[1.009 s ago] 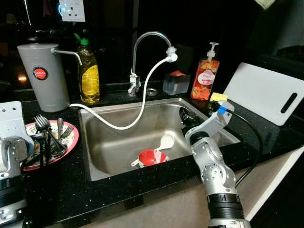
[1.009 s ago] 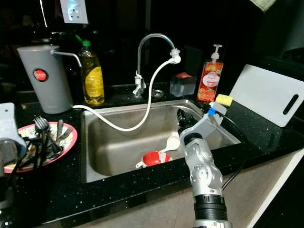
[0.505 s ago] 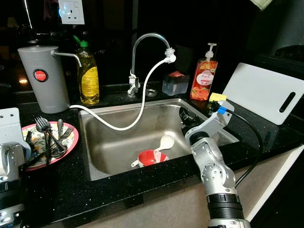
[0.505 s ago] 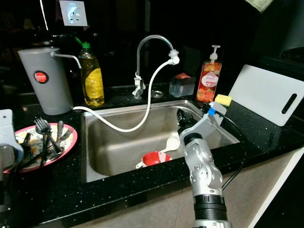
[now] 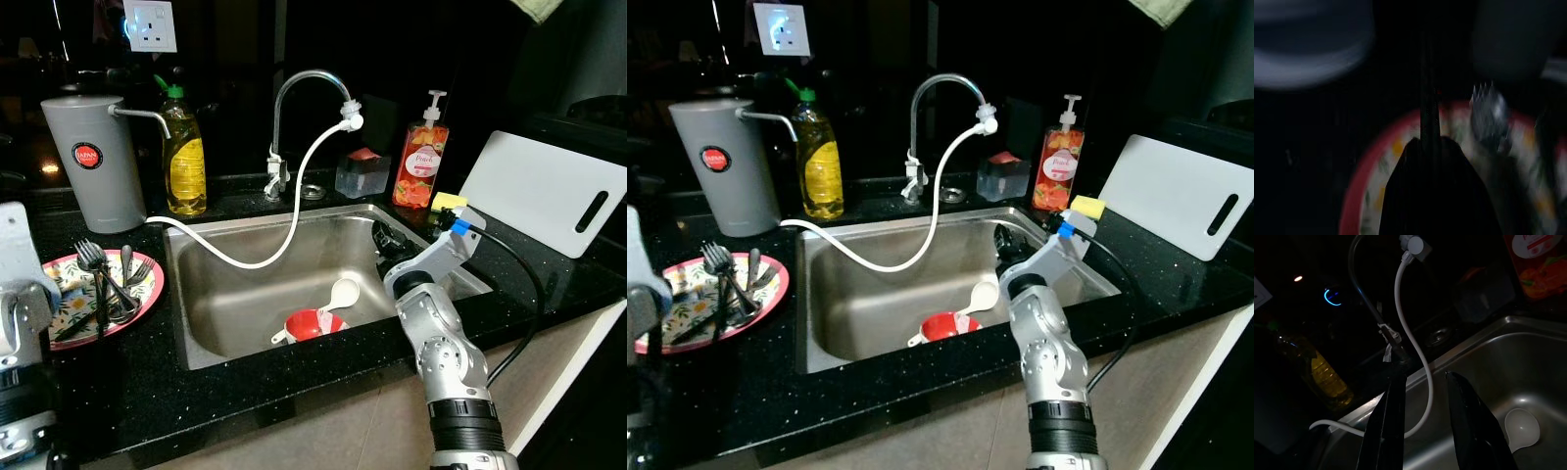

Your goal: Kitchen organization

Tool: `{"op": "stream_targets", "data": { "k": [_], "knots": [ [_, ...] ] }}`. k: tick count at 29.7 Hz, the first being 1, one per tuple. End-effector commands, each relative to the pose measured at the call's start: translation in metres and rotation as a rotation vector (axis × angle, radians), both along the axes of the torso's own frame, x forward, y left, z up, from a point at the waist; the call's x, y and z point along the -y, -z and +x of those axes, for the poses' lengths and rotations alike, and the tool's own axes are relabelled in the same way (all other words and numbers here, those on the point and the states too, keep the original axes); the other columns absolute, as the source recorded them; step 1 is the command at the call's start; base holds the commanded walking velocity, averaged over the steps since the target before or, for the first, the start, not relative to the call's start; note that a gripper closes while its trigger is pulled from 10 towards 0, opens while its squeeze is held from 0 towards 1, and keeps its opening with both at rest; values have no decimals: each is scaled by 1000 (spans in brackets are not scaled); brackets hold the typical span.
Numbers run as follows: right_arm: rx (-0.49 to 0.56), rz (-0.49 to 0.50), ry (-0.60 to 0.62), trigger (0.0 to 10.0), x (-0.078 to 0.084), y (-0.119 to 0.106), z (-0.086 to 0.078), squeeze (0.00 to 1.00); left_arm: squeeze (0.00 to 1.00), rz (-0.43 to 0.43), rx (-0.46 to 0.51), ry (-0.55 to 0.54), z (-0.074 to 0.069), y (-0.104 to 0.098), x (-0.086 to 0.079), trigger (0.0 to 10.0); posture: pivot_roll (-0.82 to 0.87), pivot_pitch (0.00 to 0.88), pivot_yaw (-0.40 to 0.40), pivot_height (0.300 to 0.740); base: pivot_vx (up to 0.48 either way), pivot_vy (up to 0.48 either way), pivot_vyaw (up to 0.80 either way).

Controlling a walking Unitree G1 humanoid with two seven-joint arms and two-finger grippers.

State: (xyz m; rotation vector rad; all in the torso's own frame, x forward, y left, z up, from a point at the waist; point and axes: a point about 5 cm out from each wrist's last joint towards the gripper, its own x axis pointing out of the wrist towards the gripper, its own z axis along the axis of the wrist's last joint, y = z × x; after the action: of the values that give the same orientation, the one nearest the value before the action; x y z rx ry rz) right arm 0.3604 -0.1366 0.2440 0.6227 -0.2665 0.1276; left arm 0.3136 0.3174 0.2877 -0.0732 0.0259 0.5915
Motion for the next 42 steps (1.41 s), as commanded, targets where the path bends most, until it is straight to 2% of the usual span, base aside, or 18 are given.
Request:
{"op": "stream_targets", "data": {
  "k": [1,2,3,6,9,13,14,15,17,20,21,25,28,32,38,39,40,42],
  "knots": [
    [15,-1,21,10000,5,-6,1,0,0,112,246,99,-3,-43,20,10000,-16,0,-55,740,0,0,0],
    [17,-1,21,10000,5,-7,1,0,0,119,303,164,-4,-52,29,10000,-17,0,-56,740,0,0,0],
    [17,-1,21,10000,5,-7,1,0,0,119,303,164,-4,-52,29,10000,-17,0,-56,740,0,0,0],
    [35,-1,16,10000,5,-12,0,0,0,91,378,308,-3,-62,48,10000,-20,0,-58,740,0,0,0],
    [78,-2,-5,10000,2,-23,-3,0,0,71,391,469,7,-61,74,10000,-26,0,-61,740,0,0,0],
    [112,-9,-35,10000,-1,-31,-6,0,0,63,377,547,15,-56,89,10000,-33,0,-60,740,0,0,0],
    [140,-23,-56,10000,-5,-37,-8,0,0,61,328,617,23,-48,104,10000,-38,0,-58,740,0,0,0],
    [140,-23,-56,10000,-5,-37,-8,0,0,61,328,617,23,-48,104,10000,-38,0,-58,740,0,0,0],
    [184,-47,-82,10000,-10,-46,-13,0,0,105,224,751,35,-31,136,10000,-55,0,-51,740,0,0,0],
    [195,-51,-84,10000,-10,-48,-15,0,0,131,174,794,39,-23,150,10000,-56,0,-50,740,0,0,0],
    [202,-49,-76,10000,-8,-50,-17,0,0,125,73,820,50,-4,170,10000,-65,0,-41,740,0,0,0],
    [204,-48,-72,10000,-8,-51,-17,0,0,110,29,823,54,5,177,10000,-70,0,-37,740,0,0,0],
    [214,-53,-63,10000,-7,-53,-20,0,0,68,-100,851,67,30,196,10000,-86,0,-22,740,0,0,0],
    [211,-59,-56,10000,-4,-51,-23,0,0,20,-246,827,77,51,195,10000,-86,0,-13,740,0,0,0],
    [185,-59,-44,10000,-3,-45,-22,0,0,84,-362,890,77,75,201,10000,-80,0,-12,740,0,0,0],
    [184,-59,-45,10000,-4,-45,-21,0,51,94,-369,875,78,79,200,10000,-81,0,-12,740,0,0,0],
    [184,-59,-46,10000,-5,-45,-21,0,1000,108,-366,847,79,80,197,10000,-81,0,-12,740,0,0,0],
    [183,-59,-47,10000,-5,-45,-21,0,1000,114,-354,827,81,79,195,10000,-80,0,-17,740,0,0,0]
  ]
}}
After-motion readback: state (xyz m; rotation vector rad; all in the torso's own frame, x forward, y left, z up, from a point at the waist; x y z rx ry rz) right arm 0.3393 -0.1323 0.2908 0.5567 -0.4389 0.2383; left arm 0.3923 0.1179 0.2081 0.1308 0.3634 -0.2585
